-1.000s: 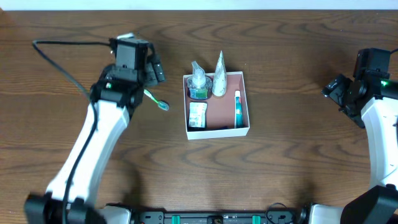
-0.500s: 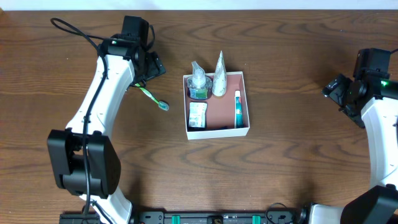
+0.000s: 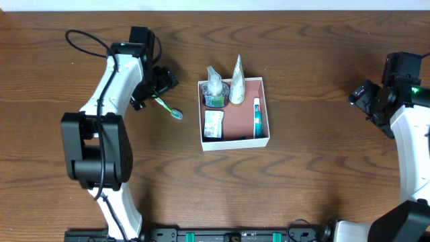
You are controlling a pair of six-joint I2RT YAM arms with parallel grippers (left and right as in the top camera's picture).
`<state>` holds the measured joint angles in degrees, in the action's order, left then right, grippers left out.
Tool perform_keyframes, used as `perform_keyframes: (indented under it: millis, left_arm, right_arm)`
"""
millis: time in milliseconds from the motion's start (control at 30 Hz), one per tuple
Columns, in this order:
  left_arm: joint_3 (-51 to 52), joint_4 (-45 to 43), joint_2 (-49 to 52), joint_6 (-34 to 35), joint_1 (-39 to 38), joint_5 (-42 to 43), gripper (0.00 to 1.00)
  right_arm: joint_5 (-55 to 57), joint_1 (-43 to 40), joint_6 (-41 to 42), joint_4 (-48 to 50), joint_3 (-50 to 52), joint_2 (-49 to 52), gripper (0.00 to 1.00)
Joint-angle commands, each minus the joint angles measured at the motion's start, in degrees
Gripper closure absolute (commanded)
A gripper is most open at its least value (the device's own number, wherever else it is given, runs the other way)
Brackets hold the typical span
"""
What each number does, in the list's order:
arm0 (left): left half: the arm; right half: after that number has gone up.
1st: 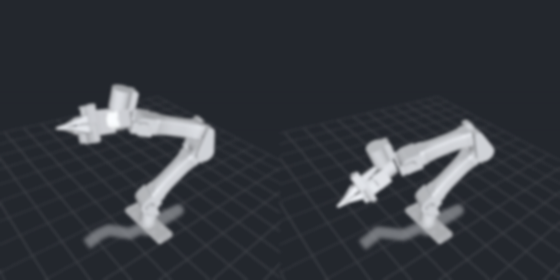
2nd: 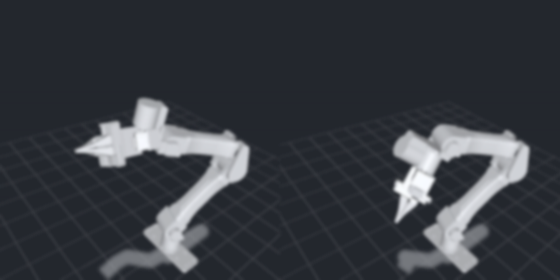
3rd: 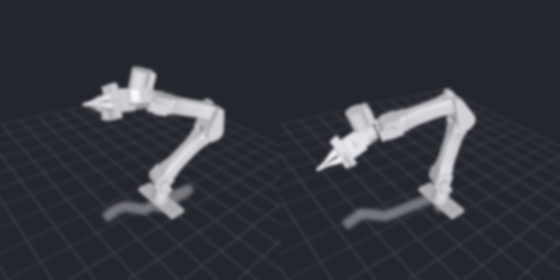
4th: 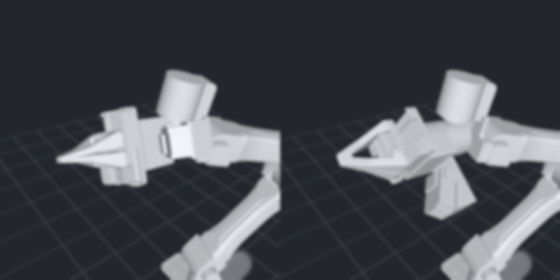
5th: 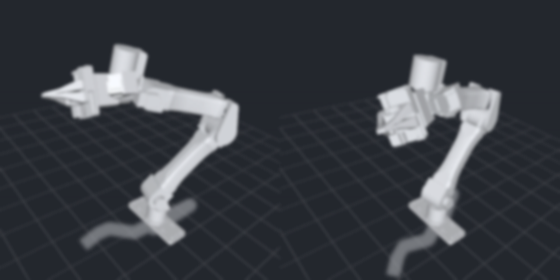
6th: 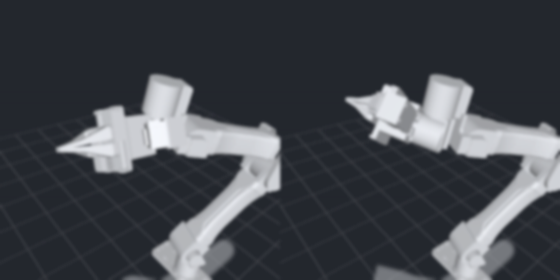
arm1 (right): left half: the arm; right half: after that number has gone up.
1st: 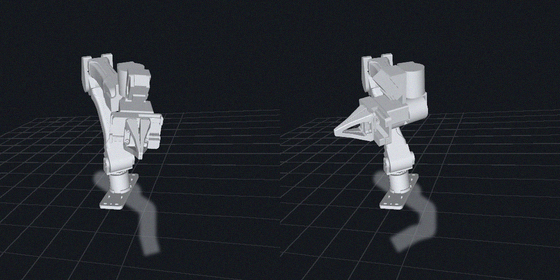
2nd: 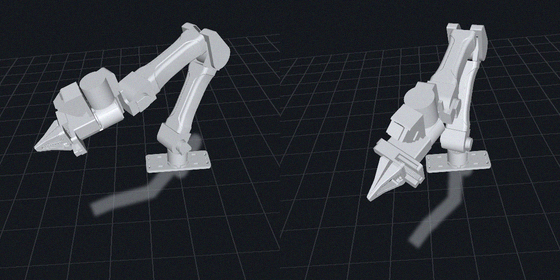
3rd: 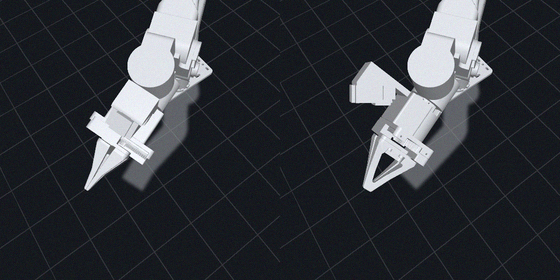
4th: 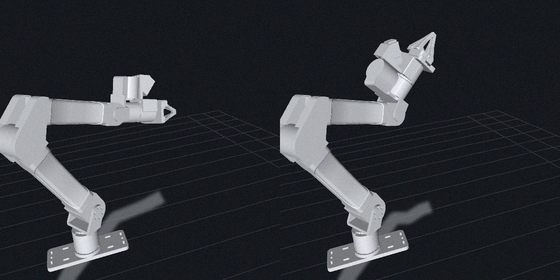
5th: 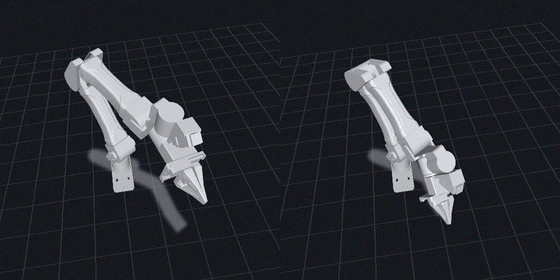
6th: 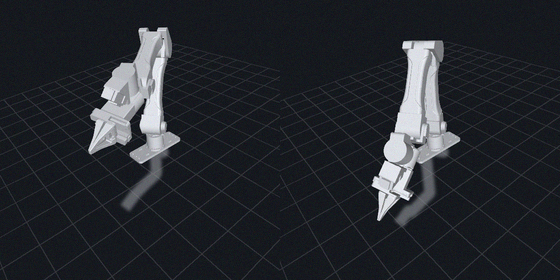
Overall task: Pack container
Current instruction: 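Move the left gripper to the green toothbrush and grasp it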
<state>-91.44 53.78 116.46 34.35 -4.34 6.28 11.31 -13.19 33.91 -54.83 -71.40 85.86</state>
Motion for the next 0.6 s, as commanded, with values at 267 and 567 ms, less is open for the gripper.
perform_keyframes:
  millis: [267,567]
  left_arm:
    - [-0.8,0.3,5.1,0.4,0.0,-0.5,0.02]
    - [-0.7,0.5,7.2,0.3,0.0,-0.9,0.0]
  right_arm:
    - [0.2,-0.3,-0.1,-0.1,-0.1,0.3,0.01]
    - [0.2,-0.3,-0.1,-0.1,-0.1,0.3,0.01]
